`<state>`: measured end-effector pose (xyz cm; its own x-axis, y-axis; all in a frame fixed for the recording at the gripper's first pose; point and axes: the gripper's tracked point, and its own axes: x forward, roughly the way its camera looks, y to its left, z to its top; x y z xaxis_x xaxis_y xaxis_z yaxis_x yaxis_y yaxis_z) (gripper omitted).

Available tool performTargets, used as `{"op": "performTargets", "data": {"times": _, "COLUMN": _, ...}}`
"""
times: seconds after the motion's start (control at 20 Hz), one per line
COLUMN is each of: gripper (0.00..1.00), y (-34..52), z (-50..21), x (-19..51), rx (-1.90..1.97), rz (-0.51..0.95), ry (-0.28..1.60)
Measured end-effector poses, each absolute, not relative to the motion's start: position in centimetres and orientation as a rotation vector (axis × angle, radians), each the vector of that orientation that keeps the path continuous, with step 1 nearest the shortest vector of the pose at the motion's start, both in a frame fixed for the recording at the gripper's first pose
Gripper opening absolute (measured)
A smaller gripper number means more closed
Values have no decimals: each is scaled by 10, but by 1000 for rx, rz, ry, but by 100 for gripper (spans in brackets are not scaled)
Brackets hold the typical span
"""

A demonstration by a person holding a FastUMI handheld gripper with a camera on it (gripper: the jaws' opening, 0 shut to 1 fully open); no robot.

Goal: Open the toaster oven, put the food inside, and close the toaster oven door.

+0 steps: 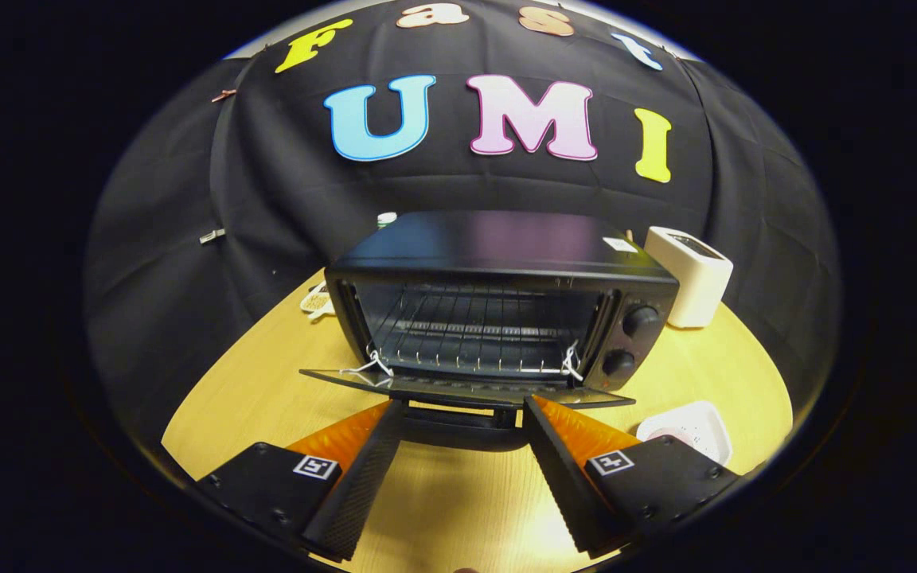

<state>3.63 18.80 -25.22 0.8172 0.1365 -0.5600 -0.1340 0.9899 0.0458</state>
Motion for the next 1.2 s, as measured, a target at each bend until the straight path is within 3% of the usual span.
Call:
{"op": "performTargets", "data": {"times": 0.3, "gripper": 98, "y": 172, "z": -323, "x": -11, "rx": -16, "rz": 156, "ry": 836}}
{"op": "performTargets", "data": {"times": 0.75, "gripper": 98, "y": 120, "z": -277, "x": -18, "rx": 26, "rz": 152, "ry": 776}}
{"op": "performTargets", "data": {"times": 1.2, "gripper": 99, "y": 4, "z": -229, "x": -4, "rx": 37, "rz": 122, "ry": 728}}
